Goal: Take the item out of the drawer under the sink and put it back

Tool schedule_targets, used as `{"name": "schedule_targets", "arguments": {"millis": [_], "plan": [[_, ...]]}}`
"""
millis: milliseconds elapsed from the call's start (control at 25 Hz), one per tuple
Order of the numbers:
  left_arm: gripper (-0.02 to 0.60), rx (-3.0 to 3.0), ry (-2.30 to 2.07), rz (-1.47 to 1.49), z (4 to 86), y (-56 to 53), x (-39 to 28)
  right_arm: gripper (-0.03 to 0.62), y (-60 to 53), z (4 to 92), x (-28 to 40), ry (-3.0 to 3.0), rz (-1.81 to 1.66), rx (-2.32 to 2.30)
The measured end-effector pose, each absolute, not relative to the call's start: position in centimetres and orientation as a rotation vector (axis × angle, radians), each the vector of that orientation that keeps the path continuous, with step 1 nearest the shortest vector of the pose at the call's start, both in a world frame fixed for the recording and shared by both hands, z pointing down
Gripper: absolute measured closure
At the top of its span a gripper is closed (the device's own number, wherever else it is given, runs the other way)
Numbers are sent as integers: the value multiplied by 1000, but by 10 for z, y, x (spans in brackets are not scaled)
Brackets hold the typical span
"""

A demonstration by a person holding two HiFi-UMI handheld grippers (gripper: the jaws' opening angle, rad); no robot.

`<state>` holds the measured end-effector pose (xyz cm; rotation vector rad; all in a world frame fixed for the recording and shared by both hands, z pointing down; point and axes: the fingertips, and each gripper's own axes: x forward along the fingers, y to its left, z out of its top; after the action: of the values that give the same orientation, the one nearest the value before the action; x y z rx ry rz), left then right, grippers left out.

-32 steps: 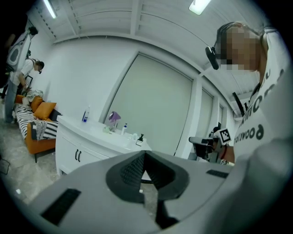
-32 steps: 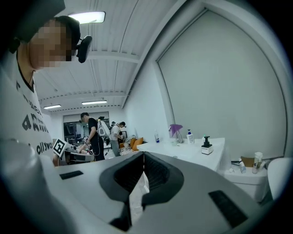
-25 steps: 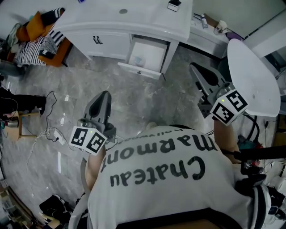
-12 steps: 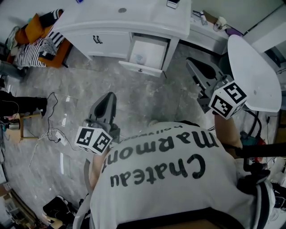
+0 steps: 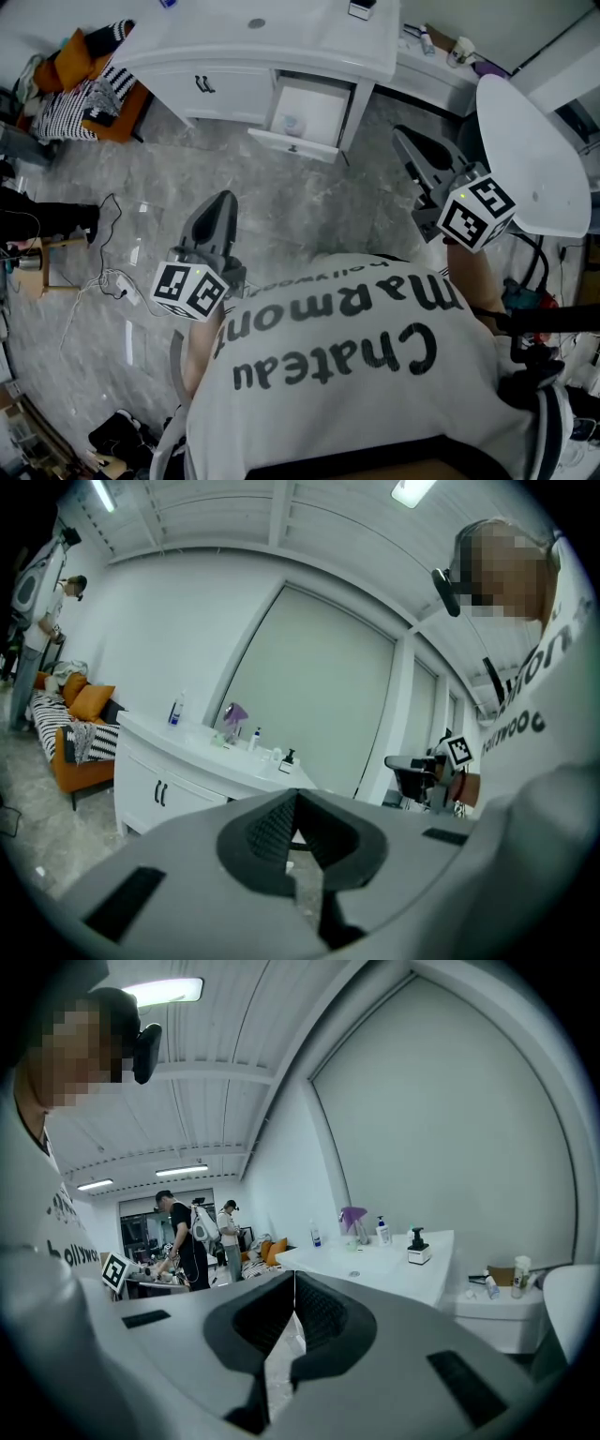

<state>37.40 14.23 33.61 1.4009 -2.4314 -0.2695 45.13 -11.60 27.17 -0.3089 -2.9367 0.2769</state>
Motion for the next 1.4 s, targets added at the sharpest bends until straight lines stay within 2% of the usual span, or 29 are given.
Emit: {"name": "schedule_targets", "arguments": {"millis": [640, 880, 1400], "plan": [[572, 1461, -2368, -275, 341, 135, 363, 582, -131, 297, 464, -2896, 366, -165], [572, 1388, -2340, -395, 362, 105, 354, 582, -142, 305, 463, -2859, 423, -149], [572, 1448, -2313, -276, 367, 84, 368, 582, -134, 316, 458, -2812, 521, -185]]}}
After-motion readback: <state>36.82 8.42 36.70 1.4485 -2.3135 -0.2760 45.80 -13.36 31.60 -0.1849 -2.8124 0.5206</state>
